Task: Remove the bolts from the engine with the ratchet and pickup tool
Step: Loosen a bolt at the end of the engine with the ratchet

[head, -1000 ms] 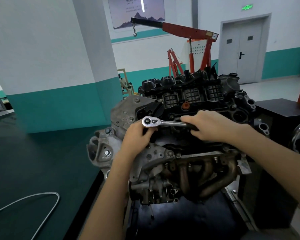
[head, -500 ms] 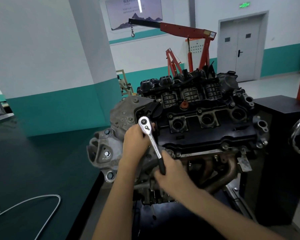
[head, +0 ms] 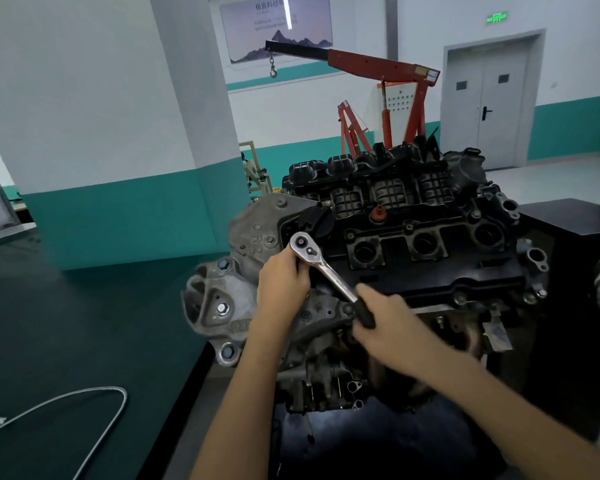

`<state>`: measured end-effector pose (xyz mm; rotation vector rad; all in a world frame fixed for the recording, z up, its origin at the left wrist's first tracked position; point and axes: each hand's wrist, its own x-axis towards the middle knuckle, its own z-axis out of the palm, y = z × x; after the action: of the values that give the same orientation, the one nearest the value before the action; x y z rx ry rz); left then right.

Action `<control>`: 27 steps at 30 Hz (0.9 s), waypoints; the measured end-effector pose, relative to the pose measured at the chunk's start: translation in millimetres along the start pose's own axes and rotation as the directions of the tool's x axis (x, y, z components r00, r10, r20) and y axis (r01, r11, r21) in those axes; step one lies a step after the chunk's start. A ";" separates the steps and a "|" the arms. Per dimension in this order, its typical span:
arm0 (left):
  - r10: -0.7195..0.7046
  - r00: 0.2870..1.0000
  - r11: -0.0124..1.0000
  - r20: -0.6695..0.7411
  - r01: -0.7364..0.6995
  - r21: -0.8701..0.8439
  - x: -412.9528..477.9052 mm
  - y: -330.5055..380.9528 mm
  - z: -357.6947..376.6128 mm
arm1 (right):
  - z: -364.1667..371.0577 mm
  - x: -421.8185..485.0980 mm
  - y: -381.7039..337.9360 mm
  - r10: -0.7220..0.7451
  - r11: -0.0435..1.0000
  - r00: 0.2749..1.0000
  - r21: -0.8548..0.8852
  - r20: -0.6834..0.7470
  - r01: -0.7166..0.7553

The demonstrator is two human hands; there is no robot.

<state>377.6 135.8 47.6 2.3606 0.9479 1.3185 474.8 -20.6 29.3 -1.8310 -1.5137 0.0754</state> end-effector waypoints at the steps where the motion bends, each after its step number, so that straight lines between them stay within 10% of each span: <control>1: -0.005 1.000 1.000 0.010 0.005 0.005 0.4 -0.4 0.8 | 20.2 -6.7 -8.3 0.036 0.990 0.999 0.140 -0.016 -0.033; 6: -0.005 1.000 0.985 -0.004 0.005 -0.170 -1.4 -0.5 -1.6 | 74.3 -9.1 -35.0 0.105 0.945 0.988 0.320 -0.112 -0.064; 13: 0.263 0.964 0.873 0.040 -0.220 -0.435 -0.6 -1.5 -13.1 | -40.8 29.9 15.3 -0.098 0.946 0.983 -0.294 0.152 0.140; 18: 0.102 0.994 0.939 0.051 -0.079 -0.333 -2.1 -0.3 -4.5 | -75.8 51.4 13.5 -0.171 0.799 0.977 -0.561 0.128 0.214; 22: 0.040 0.999 0.964 -0.014 -0.042 -0.262 -1.9 -4.9 2.8 | -8.7 5.6 2.1 -0.019 0.998 0.999 -0.067 0.030 0.021; 27: 0.021 1.000 0.955 -0.003 -0.021 -0.295 -3.6 -0.3 4.5 | 70.8 -13.4 -32.3 0.112 0.941 0.985 0.332 -0.135 -0.062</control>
<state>379.8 133.9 42.7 2.1470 0.6718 1.3621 410.1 3.9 -8.7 -1.5978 -1.2313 0.2126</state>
